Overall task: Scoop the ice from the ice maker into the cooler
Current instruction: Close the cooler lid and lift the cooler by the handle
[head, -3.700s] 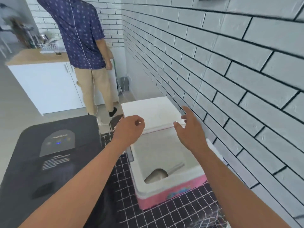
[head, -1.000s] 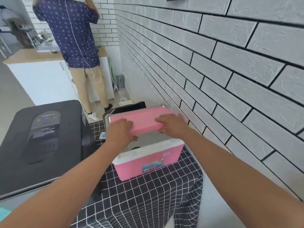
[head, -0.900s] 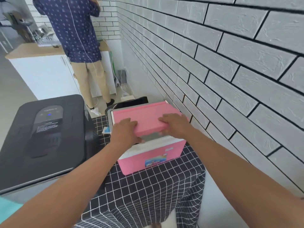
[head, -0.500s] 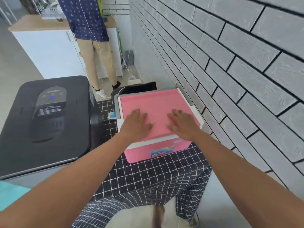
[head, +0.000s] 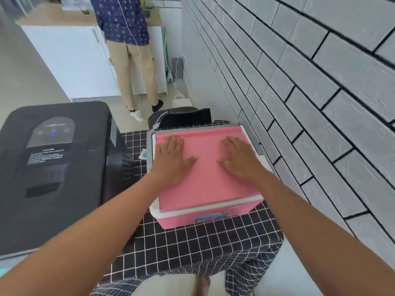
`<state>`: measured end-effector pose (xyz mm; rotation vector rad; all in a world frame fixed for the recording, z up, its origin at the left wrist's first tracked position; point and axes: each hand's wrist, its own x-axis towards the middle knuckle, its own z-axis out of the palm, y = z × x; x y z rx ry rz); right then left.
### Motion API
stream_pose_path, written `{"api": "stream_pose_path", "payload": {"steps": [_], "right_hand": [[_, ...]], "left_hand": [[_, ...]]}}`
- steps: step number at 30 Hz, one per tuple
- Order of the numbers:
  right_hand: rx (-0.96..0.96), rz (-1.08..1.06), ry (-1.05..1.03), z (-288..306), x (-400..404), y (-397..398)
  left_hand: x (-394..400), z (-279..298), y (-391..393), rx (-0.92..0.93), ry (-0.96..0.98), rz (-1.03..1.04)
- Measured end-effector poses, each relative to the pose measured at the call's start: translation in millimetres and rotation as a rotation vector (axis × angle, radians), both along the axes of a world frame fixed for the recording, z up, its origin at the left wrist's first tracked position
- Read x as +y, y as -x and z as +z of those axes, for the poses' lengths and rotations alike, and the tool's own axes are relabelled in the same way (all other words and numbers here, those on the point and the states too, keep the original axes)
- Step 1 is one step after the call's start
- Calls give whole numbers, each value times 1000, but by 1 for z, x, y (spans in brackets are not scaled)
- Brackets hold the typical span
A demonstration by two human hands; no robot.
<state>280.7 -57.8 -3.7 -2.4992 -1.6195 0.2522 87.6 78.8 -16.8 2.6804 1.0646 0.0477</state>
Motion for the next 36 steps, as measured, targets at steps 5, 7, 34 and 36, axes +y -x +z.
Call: {"api": "stream_pose_path", "payload": {"steps": [5, 7, 34, 36], "right_hand": [[-26, 49, 110, 11, 68, -55], [-39, 88, 189, 10, 85, -65], [-61, 285, -6, 96, 32, -47], [-93, 244, 4, 100, 17, -34]], "left_hand": [[56, 11, -30, 117, -31, 6], [69, 15, -37, 187, -30, -11], [72, 102, -17, -128, 105, -456], [65, 105, -13, -145, 105, -509]]}}
